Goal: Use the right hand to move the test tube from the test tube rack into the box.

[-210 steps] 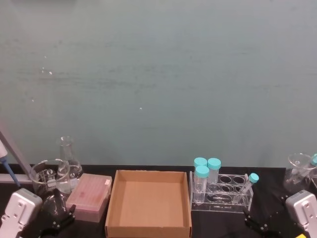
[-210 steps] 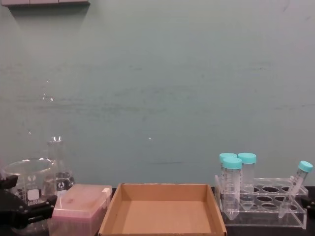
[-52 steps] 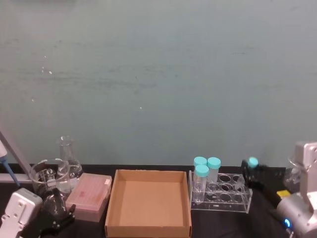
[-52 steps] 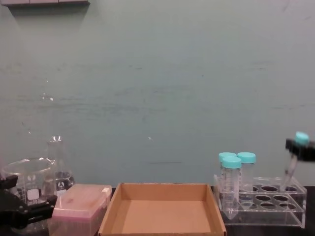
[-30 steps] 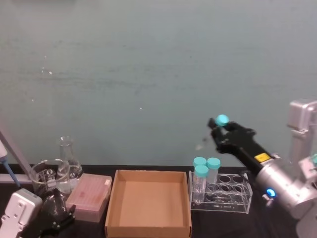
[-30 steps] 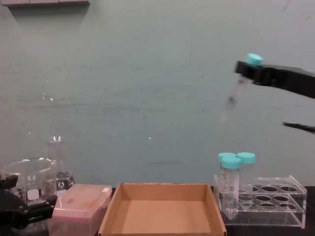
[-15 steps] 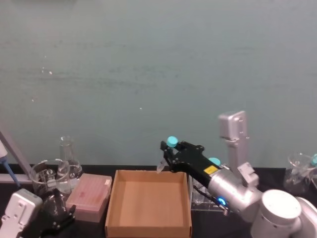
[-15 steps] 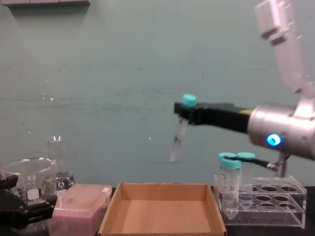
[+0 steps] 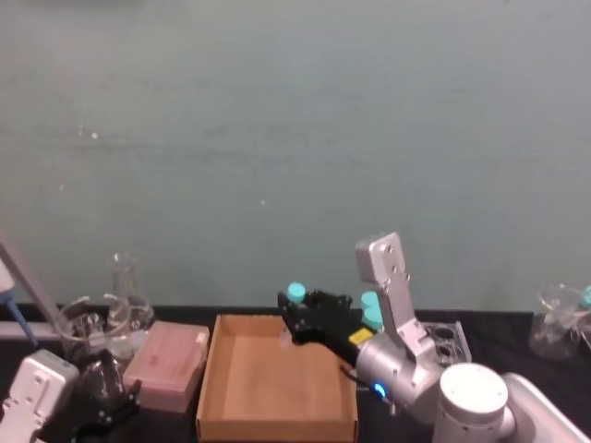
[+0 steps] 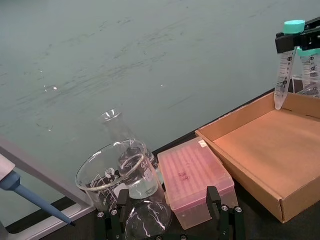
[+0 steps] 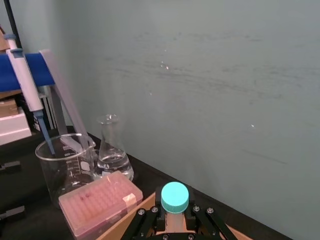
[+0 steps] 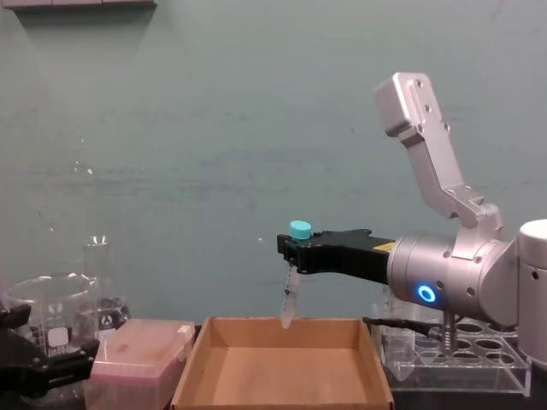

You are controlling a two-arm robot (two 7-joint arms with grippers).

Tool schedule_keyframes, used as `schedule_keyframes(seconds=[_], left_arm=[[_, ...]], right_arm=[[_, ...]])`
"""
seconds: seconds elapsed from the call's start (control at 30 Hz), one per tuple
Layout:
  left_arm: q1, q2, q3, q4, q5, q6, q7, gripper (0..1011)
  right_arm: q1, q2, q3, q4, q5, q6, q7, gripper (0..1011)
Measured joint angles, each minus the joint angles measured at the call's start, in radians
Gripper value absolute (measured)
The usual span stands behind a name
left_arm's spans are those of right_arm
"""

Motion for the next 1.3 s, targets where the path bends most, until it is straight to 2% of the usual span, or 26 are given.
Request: schedule_keyframes(seconds=[1.1, 1.3], left_arm=[[0.0, 0.0, 0.0, 0.0, 0.0, 0.0, 0.0, 1000], [0.0, 0.0, 0.0, 0.0, 0.0, 0.0, 0.0, 1000]], right_arm=[[-0.006, 0.007, 0.004, -0.021, 0.01, 0.009, 0.0, 212], [-0.009, -0.003, 0.003, -0.022, -0.015, 0.022, -0.016, 211]])
